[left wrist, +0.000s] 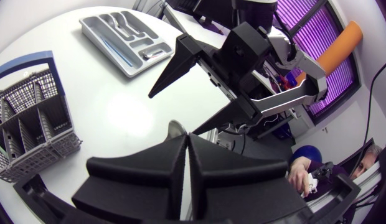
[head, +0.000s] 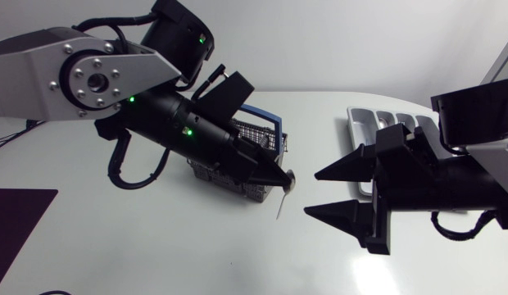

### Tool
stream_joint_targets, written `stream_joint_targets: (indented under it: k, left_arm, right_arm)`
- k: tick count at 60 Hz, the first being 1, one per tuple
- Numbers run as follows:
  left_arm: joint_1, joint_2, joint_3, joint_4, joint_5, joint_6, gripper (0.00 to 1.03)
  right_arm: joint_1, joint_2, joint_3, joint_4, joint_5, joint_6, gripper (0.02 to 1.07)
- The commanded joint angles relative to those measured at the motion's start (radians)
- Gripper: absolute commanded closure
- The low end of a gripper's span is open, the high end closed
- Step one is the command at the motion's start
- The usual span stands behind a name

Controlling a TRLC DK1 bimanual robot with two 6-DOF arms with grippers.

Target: Unload the cutlery basket into the drawer organizer.

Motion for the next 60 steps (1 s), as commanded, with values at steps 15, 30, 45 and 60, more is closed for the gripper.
stream_joint_targets:
  k: [15,30,45,60]
  left_arm:
    - [0.005,-0.019,0.054,-0.046,0.078,0.012,1.00]
    - [0.008,-0.024,0.062,-0.046,0.112,-0.011,1.00]
    - [0.025,-0.028,0.066,-0.045,0.138,-0.026,1.00]
    - [0.030,-0.028,0.065,-0.043,0.152,-0.031,1.00]
  right_arm:
    - [0.119,-0.031,-0.036,0.057,0.029,0.000,0.45]
    - [0.173,-0.028,-0.047,0.113,0.067,0.045,0.67]
    - [0.205,-0.019,-0.047,0.119,0.084,0.066,0.86]
    - [0.223,-0.006,-0.050,0.133,0.084,0.089,0.94]
